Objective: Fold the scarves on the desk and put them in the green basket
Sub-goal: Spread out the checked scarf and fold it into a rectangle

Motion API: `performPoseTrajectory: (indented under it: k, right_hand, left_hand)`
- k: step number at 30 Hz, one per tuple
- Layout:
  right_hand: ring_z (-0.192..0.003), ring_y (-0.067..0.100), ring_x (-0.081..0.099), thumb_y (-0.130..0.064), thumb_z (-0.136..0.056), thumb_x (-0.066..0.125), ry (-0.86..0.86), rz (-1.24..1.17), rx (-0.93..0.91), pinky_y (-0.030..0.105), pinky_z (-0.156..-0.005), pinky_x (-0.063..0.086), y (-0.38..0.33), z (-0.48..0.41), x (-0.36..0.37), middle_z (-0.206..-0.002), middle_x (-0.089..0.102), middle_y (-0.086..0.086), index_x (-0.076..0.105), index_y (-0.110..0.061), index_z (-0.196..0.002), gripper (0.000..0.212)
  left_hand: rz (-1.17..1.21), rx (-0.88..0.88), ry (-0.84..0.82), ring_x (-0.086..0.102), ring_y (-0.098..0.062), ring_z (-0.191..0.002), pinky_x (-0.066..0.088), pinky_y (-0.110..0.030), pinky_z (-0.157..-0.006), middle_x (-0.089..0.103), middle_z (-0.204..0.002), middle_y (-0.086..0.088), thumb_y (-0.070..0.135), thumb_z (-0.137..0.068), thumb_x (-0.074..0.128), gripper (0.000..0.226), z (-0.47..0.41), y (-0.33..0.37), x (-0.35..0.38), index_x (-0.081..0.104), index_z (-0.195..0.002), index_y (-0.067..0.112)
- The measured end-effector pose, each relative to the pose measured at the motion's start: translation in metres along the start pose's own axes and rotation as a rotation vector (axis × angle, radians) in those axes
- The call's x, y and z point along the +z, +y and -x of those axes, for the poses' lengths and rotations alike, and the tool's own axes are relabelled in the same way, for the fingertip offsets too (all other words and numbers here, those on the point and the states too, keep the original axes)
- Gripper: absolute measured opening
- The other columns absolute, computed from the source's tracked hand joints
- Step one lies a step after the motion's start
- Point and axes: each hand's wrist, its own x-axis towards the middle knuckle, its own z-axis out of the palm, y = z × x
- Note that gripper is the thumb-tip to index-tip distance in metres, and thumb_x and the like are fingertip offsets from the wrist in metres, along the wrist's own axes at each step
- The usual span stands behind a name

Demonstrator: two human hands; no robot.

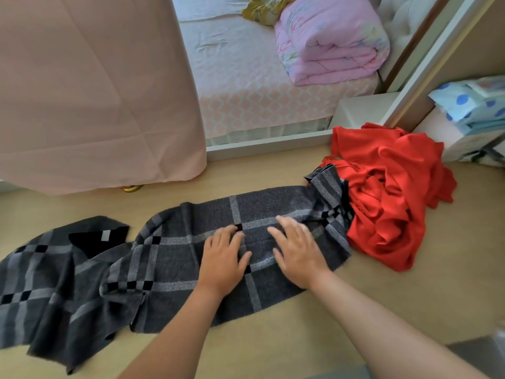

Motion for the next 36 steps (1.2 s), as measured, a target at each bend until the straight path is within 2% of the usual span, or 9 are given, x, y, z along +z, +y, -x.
performPoseTrajectory:
  k: [3,5,8,12,14,18,24,29,36]
  right_hand:
    - [-0.152,0.026,-0.005,-0.057,-0.094,0.040,-0.194,0.018,-0.049,0.056,-0.121,0.004,-0.009,0.024,0.013,-0.166,-0.002,0.008,0.019,-0.030,-0.156,0.071]
    - [-0.149,0.020,-0.023,-0.067,-0.090,0.034,-0.294,0.042,-0.007,0.063,-0.117,-0.009,-0.005,0.039,0.011,-0.163,-0.022,0.001,0.004,-0.043,-0.155,0.076]
    - [-0.151,0.022,-0.015,-0.066,-0.084,0.037,-0.327,0.092,0.151,0.068,-0.113,-0.009,0.001,0.057,0.002,-0.164,-0.015,0.001,0.009,-0.049,-0.153,0.076]
    - [-0.148,0.036,0.023,-0.057,-0.078,0.042,-0.208,0.171,0.271,0.071,-0.113,0.004,-0.018,0.054,-0.009,-0.155,0.036,0.017,0.055,-0.027,-0.133,0.064]
    - [-0.152,0.032,0.005,-0.053,-0.088,0.037,-0.201,0.122,0.156,0.063,-0.117,-0.003,-0.044,0.044,-0.006,-0.162,0.019,0.016,0.043,-0.023,-0.144,0.064]
    - [-0.152,0.021,-0.011,-0.050,-0.100,0.034,-0.315,-0.085,-0.055,0.046,-0.122,-0.006,-0.106,0.024,0.000,-0.166,-0.009,0.002,0.006,-0.038,-0.157,0.065]
    - [-0.129,0.031,0.041,-0.056,-0.098,0.027,-0.233,0.218,0.164,0.061,-0.115,0.013,-0.145,0.002,-0.005,-0.139,0.048,0.008,0.052,-0.028,-0.130,0.049]
    - [-0.123,0.031,0.043,-0.046,-0.099,0.033,-0.194,0.230,0.131,0.053,-0.112,0.026,-0.219,-0.036,-0.005,-0.132,0.049,0.010,0.054,-0.020,-0.123,0.041]
    - [-0.143,0.025,0.029,-0.029,-0.098,0.043,-0.188,-0.103,-0.139,0.040,-0.117,0.027,-0.360,-0.070,0.025,-0.154,0.033,0.007,0.044,-0.022,-0.142,0.044]
  left_hand:
    - [0.008,0.032,-0.108,0.031,-0.026,-0.142,0.027,-0.044,-0.115,0.035,-0.152,-0.001,0.070,-0.084,0.041,0.072,0.022,0.002,0.010,0.045,-0.142,0.028]
    - [0.008,0.097,-0.268,-0.004,-0.021,-0.151,0.005,-0.048,-0.122,0.000,-0.164,0.002,0.080,-0.079,0.039,0.090,0.030,0.001,0.010,0.015,-0.155,0.037]
    - [-0.017,0.199,-0.360,-0.028,-0.013,-0.146,-0.008,-0.046,-0.121,-0.023,-0.161,0.006,0.080,-0.081,0.035,0.095,0.035,0.004,-0.001,-0.006,-0.154,0.038]
    - [-0.011,-0.030,-0.193,-0.001,-0.021,-0.151,0.005,-0.054,-0.121,0.001,-0.164,0.004,0.060,-0.094,0.029,0.068,0.054,-0.009,-0.007,0.019,-0.154,0.030]
    - [-0.045,-0.186,-0.198,0.007,-0.028,-0.151,0.006,-0.058,-0.119,0.014,-0.163,-0.004,0.059,-0.091,0.036,0.071,0.065,-0.023,-0.010,0.027,-0.152,0.024]
    - [0.032,-0.201,-0.384,-0.012,-0.021,-0.150,-0.003,-0.049,-0.120,-0.008,-0.164,0.004,0.066,-0.092,0.039,0.079,0.081,-0.054,-0.021,0.007,-0.156,0.032]
    - [0.245,-0.199,-0.123,0.041,-0.014,-0.130,0.036,-0.031,-0.109,0.042,-0.145,0.007,0.033,-0.100,0.045,0.045,0.089,-0.111,-0.065,0.040,-0.144,0.027]
    - [0.098,-0.294,-0.032,0.045,-0.020,-0.114,0.039,-0.031,-0.098,0.050,-0.126,0.001,0.015,-0.097,0.046,0.033,0.128,-0.199,-0.082,0.054,-0.129,0.019]
    - [0.103,-0.209,-0.257,0.017,-0.021,-0.145,0.016,-0.035,-0.119,0.023,-0.156,0.000,0.063,-0.092,0.040,0.074,0.171,-0.306,-0.096,0.026,-0.150,0.020]
